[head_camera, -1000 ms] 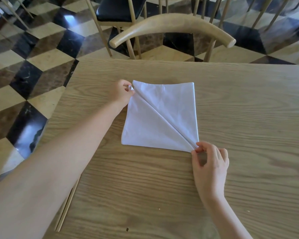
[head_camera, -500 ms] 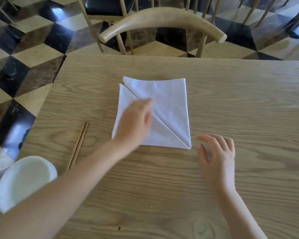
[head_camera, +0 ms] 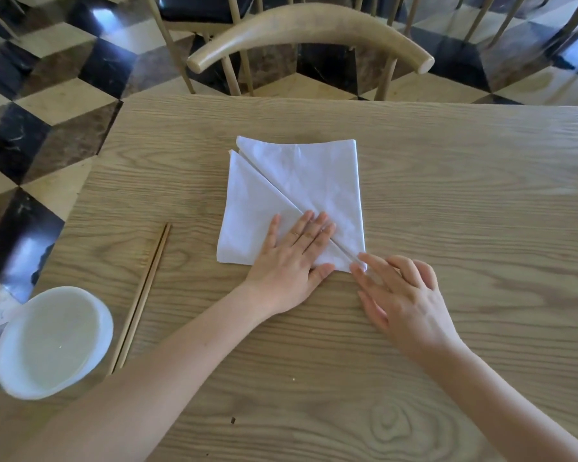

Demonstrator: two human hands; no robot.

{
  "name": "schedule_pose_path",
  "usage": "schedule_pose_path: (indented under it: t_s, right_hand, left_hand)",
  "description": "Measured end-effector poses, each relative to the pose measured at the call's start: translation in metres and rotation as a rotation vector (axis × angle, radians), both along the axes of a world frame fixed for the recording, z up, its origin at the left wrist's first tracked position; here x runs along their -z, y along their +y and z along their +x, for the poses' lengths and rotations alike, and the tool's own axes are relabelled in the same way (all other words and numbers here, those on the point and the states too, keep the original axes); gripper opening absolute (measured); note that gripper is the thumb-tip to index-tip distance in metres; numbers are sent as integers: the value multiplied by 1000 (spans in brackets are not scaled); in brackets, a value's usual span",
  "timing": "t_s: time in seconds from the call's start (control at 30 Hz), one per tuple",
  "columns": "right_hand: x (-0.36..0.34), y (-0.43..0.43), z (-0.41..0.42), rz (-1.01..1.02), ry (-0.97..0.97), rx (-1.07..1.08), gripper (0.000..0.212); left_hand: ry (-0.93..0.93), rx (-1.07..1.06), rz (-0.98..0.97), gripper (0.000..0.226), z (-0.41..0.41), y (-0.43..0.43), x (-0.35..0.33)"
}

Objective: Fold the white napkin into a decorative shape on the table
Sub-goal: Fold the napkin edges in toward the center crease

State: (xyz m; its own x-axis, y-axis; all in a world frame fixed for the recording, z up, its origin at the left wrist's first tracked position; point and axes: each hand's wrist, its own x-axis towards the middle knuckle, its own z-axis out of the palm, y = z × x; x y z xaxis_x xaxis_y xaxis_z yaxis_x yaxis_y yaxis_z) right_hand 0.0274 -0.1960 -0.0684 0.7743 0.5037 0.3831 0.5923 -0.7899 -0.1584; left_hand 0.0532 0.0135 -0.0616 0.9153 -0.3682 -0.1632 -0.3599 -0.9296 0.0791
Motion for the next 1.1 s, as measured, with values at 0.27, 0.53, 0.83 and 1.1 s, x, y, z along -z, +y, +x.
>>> schedule_pose_path:
  t_s: [0.27, 0.53, 0.83, 1.1]
  right_hand:
    - [-10, -8, 15, 6, -1, -60, 29]
    - [-9, 5, 33, 24, -63, -76, 14]
    - [-23, 4, 37, 117, 196, 5, 32]
    - [-23, 16, 61, 220, 82, -15, 21]
  left_hand:
    - [39, -65, 90, 85, -2, 1, -2]
    - [-457, -4, -320, 43, -13, -16, 6]
    - [-590, -67, -413, 19, -7, -25, 3]
    - [-596, -52, -554, 11, -13, -16, -8]
